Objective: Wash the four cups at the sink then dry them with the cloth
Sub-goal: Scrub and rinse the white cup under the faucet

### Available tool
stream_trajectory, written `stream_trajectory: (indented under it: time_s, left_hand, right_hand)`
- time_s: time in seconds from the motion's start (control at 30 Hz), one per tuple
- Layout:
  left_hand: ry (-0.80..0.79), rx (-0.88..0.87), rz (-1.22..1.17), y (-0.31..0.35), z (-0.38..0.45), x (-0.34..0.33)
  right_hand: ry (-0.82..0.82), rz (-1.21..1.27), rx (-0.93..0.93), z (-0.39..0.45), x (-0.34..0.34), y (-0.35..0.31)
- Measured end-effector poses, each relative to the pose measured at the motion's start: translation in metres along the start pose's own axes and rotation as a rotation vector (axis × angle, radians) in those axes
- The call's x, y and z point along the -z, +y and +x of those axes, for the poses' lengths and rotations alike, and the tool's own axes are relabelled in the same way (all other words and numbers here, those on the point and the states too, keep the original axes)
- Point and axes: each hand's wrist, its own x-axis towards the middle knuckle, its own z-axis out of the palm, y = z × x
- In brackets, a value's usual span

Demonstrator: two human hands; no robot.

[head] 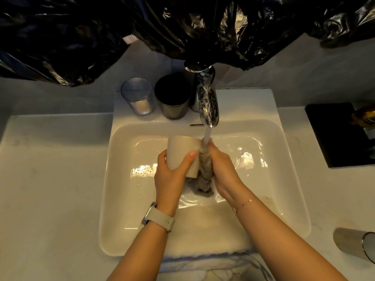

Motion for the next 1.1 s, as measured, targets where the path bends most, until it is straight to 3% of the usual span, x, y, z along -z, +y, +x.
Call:
stream_trajectory:
  time_s: [0.1,0.2,0.27,0.43,0.53,0.67,0.77,0.9,1.1]
  left_hand:
    - [-0.016,-0.019,0.012,-0.001,0.003,0.005]
    - [-0.04,-0.084,0.054,-0.001,-0.005,0.004]
    - [-0.033,-0.106,0.066,-0.002,-0.008,0.003]
    - [-0.025,-0.069,0.004,-0.004,-0.003,0.005]
    - [-0.05,-0.085,0.01,-0.005,-0.009,0.0]
    - [-0.078,-0.104,-0.006,-0.006,-0.012,0.006]
    - [-0.187,-0.058,-0.002,-0.003,-0.007,0.018]
    - [-0.376,0.114,0.022,0.001,0.003,0.031]
    - [-0.287,0.195,-0.296,0.005,0.012,0.021]
  right_hand:
    - [-0.068,0.194,-0.054,-0.001,0.0,0.001]
    - [-0.027,0.313,-0.201,0.005,-0.007,-0.004]
    - [-0.016,0.322,-0.234,0.009,-0.008,-0.004]
    - [-0.09,0.375,-0.096,0.002,-0.002,0.009]
    - [-0.03,0.35,-0.188,0.008,-0.005,0.001]
    - [-0.138,0.382,-0.264,0.01,0.004,-0.009]
    - [-0.234,0.422,-0.247,0.002,0.014,-0.005]
    - [-0.224,0.344,-0.253,0.0,0.013,-0.006]
    - [-0.16,0.274,-0.164,-0.005,0.0,-0.014]
